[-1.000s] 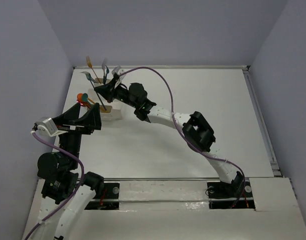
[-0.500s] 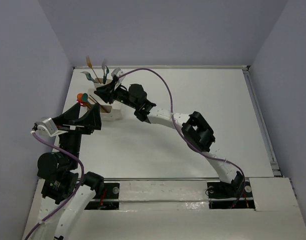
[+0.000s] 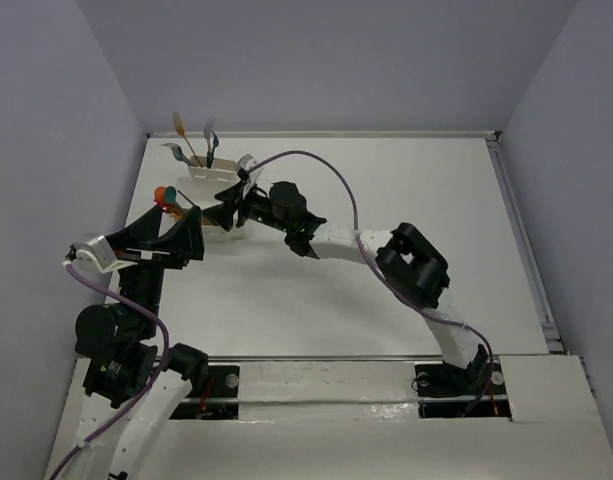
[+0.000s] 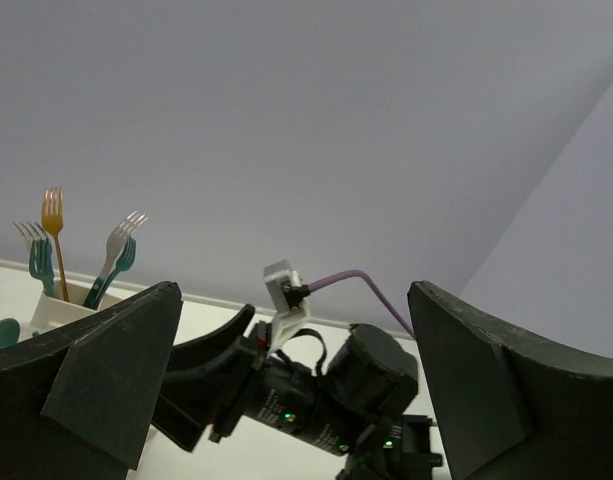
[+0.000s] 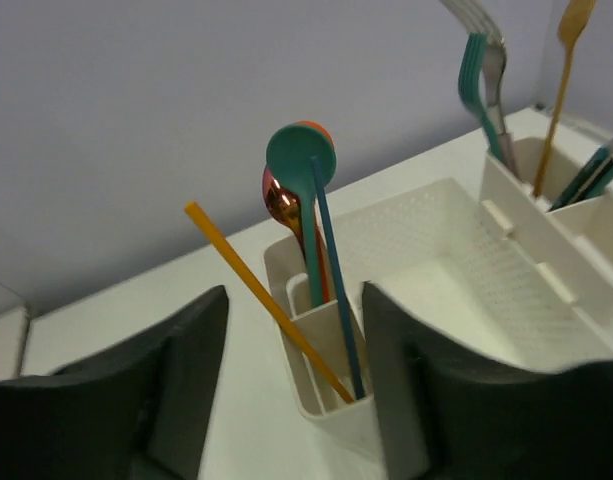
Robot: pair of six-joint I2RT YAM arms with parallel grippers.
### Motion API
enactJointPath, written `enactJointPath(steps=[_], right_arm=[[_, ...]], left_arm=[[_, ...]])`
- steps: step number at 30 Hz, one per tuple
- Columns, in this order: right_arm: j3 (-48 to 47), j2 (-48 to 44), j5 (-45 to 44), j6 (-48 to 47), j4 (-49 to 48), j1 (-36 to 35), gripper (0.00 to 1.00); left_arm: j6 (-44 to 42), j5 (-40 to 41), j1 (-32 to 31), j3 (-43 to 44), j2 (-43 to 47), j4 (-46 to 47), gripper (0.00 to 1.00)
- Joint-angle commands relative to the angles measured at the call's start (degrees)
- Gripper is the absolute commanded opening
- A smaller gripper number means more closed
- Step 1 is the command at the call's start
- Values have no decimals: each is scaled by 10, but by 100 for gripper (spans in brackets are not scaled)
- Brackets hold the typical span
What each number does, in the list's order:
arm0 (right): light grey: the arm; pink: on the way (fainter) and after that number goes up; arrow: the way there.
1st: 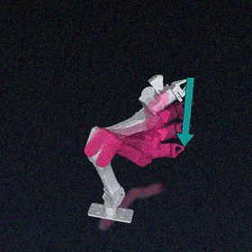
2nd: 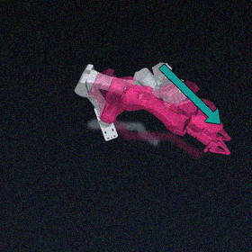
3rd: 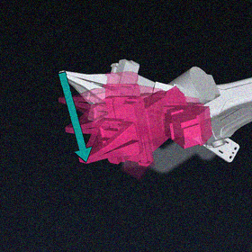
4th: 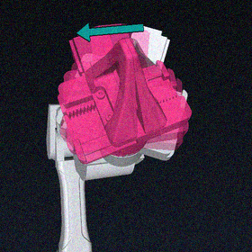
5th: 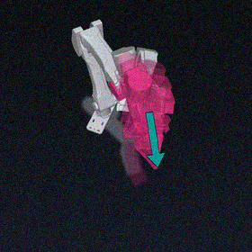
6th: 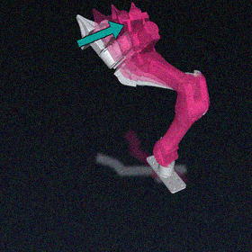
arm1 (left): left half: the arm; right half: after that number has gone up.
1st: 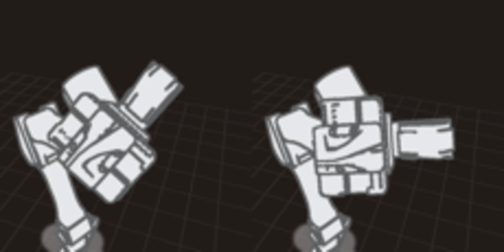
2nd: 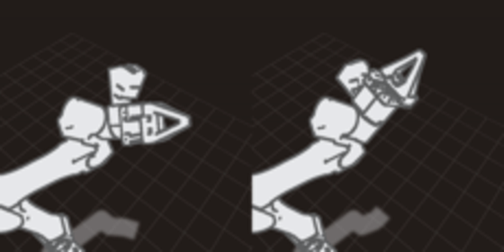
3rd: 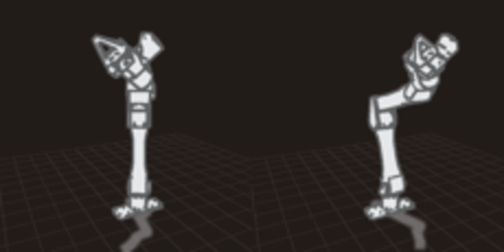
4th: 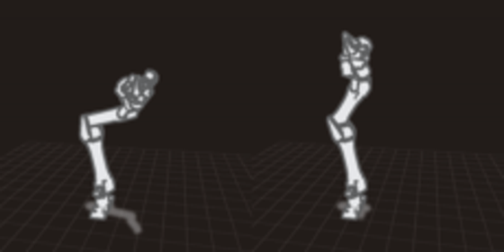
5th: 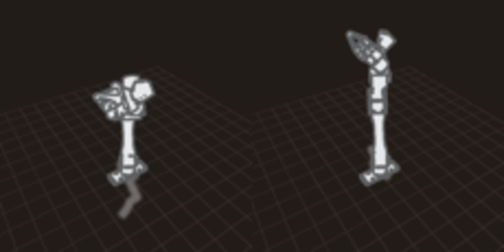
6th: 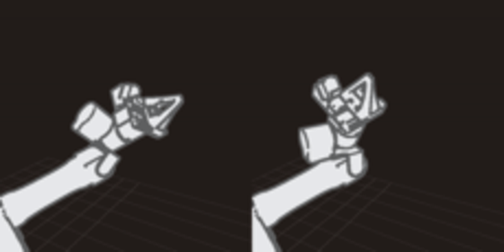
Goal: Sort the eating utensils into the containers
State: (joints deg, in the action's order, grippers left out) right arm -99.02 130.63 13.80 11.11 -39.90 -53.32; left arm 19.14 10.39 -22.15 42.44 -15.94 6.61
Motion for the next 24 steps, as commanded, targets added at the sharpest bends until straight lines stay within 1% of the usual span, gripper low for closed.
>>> enactJointPath(steps=[1,2,3,4,5,7,8,10,11,13,16,17,18,21,22,24], right_arm=[[131,-181,-52,-17,-69,-4,100],[164,-207,-87,-29,-70,-4,100],[196,-260,-105,-35,-72,-4,100],[227,-286,-120,-41,-69,-4,100],[278,-312,-155,-50,-60,-4,100],[319,-361,-188,-56,-30,-4,100],[352,-407,-225,-64,12,-4,100],[384,-452,-262,-72,75,-4,100],[412,-500,-298,-74,96,-4,100],[436,-549,-335,-69,156,-4,100],[475,-645,-408,-53,199,-4,100],[483,-667,-447,-38,227,-4,100],[496,-708,-462,-42,248,-4,100],[510,-759,-489,-43,274,-4,100],[519,-785,-491,-42,281,-4,100],[524,-803,-489,-44,283,-4,100]], left_arm=[[-9,-26,6,0,-14,26,99],[-10,-31,6,2,-15,23,99],[-10,-33,6,3,-15,23,99],[-11,-34,6,3,-15,23,99],[-12,-39,6,3,-15,24,99],[-16,-42,6,3,-15,26,99],[-13,-45,6,3,-18,26,99],[-9,-49,6,4,-20,27,99],[-6,-53,6,5,-22,30,99],[-2,-65,6,8,-24,35,99],[7,-90,6,18,-31,38,99],[7,-99,6,21,-33,38,99],[12,-120,6,22,-35,38,99],[16,-132,6,17,-31,41,99],[18,-138,6,13,-27,45,99],[28,-150,6,6,-23,55,99]])
